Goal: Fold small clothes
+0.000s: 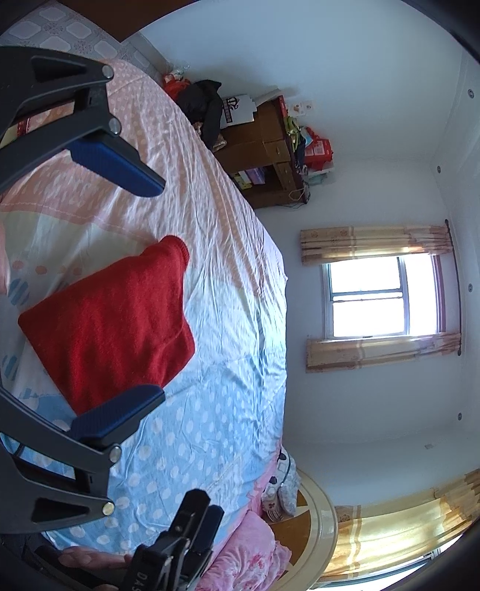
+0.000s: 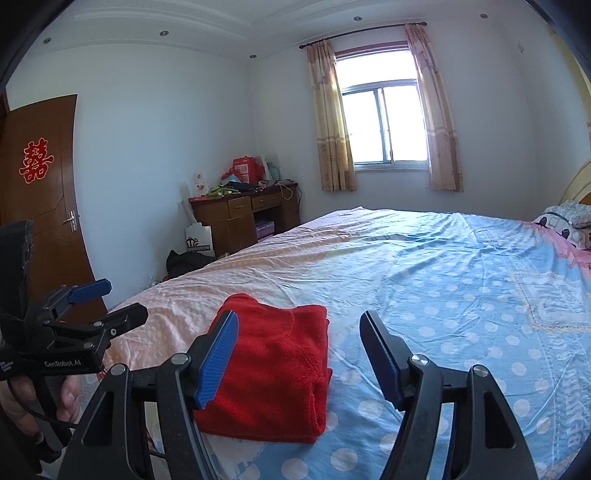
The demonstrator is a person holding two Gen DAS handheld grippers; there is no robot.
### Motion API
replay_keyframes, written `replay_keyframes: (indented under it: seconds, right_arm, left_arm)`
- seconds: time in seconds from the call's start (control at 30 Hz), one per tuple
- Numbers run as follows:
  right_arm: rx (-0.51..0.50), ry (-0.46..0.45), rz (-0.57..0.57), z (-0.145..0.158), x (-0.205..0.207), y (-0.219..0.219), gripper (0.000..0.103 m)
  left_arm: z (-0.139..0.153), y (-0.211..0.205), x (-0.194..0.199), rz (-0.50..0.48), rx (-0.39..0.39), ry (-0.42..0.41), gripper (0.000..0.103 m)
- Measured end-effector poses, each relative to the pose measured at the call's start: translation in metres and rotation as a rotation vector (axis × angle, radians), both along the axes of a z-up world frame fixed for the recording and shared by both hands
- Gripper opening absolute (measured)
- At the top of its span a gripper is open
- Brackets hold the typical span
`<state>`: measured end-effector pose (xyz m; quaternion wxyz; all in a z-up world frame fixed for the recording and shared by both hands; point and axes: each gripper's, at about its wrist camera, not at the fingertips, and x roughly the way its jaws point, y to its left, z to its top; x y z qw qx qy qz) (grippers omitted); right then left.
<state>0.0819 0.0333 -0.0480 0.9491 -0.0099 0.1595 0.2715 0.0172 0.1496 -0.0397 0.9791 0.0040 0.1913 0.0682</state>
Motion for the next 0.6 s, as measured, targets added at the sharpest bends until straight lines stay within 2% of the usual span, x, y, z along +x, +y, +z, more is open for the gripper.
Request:
replay_keyframes:
  seconds: [0.27, 0.6]
  right_arm:
    - [-0.008, -0.031, 0.023, 0.004, -0.009, 0.005, 0.07]
    - [-0.025, -0.009, 0.038, -0.002, -0.007, 0.01, 0.07]
  left_arm:
    - [0.001, 0.013, 0.002, 0.055, -0.018, -0.001, 0.103]
    - [-0.004, 0.017, 0.001, 0.064, -0.013, -0.002, 0.103]
